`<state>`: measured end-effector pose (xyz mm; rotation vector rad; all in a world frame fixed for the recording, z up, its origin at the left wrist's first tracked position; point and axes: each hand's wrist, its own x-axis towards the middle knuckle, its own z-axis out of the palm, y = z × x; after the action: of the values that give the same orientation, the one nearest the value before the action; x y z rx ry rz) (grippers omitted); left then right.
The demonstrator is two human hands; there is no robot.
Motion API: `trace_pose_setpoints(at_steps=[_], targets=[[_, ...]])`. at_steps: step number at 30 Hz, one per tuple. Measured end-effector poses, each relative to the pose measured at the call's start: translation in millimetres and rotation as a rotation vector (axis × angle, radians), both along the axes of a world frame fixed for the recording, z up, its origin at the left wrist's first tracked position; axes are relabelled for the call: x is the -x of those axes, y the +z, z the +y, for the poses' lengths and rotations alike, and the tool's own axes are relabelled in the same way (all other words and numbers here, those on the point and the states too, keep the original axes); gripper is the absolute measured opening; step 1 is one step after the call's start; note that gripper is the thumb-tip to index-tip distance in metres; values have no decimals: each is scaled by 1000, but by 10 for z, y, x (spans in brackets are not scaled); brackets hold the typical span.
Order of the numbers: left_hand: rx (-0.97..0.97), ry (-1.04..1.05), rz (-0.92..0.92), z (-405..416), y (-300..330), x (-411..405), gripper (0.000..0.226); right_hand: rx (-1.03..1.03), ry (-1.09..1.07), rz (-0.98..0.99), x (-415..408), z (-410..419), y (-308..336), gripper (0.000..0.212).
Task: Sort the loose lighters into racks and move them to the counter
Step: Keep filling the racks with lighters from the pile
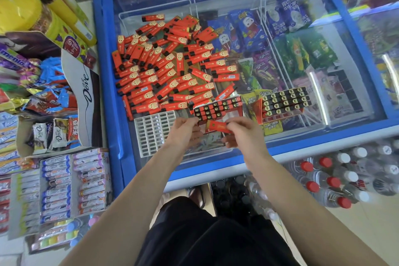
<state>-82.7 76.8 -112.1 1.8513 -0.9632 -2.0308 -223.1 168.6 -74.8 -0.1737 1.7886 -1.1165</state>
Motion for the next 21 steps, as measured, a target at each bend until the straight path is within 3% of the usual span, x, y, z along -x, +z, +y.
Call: trace_pose_setpoints(at_steps=[5, 10, 17, 21], targets=[[142, -218, -115, -91, -27, 21, 45, -7, 38, 307, 303, -11, -36, 24], [215, -362, -153, -115, -50, 30, 42, -8, 206, 590, 339, -110, -187, 19], [250, -415, -192, -130, -108, 23, 37, 44, 291, 706, 167, -141, -289, 16], [240, -406, -179, -135, -148, 28, 46, 48, 276, 673, 119, -139, -341, 23]])
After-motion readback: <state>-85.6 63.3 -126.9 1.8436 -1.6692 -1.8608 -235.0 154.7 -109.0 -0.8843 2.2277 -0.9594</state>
